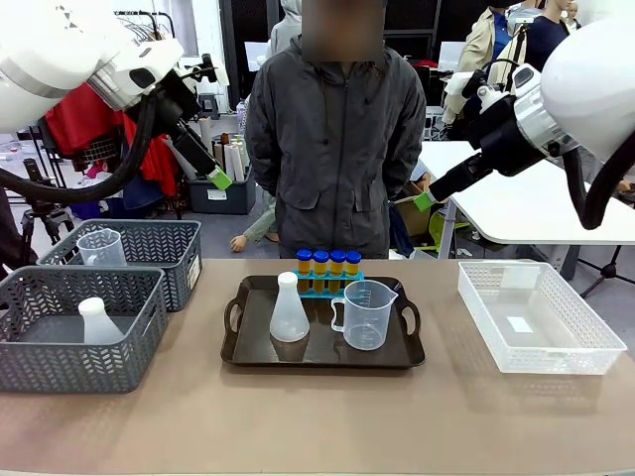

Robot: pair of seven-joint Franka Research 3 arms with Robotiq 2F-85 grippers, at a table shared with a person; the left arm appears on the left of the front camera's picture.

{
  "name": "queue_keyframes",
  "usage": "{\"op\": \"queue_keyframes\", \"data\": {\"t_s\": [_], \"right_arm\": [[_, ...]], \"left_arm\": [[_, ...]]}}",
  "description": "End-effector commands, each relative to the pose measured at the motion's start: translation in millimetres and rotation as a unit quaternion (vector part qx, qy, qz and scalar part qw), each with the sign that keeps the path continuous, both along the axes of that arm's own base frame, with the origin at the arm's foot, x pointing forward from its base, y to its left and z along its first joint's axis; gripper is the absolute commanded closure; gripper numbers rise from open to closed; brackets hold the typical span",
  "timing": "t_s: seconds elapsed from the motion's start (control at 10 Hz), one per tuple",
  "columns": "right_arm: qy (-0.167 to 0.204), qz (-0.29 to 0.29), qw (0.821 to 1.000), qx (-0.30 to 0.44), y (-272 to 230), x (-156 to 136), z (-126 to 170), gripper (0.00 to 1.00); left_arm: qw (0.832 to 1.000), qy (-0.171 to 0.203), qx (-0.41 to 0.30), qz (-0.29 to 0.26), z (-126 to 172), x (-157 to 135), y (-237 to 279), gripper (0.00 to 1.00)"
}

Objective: Prepare the laboratory tools.
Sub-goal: Pick up one Small flask and place it on the Handle tray.

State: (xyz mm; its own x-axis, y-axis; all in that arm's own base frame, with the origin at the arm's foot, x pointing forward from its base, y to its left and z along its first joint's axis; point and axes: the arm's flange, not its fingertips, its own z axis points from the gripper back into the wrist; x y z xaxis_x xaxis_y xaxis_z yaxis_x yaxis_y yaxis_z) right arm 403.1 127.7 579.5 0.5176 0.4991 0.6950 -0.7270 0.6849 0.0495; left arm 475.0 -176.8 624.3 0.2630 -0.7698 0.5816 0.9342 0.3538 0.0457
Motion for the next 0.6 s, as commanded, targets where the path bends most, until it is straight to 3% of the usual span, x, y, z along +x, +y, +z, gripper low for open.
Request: {"op": "queue_keyframes", "data": {"t_s": [0.0, 0.5], "right_arm": [[0.001, 0.000, 1.000, 0.006, 0.5, -0.1, 1.0, 0.00], [0.001, 0.000, 1.000, 0.006, 0.5, -0.1, 1.0, 0.00]], "left_arm": [[1.000, -0.001, 0.000, 0.001, 0.7, -0.5, 0.9, 0.00], [1.000, -0.001, 0.000, 0.001, 0.7, -0.5, 0.9, 0.00]]}}
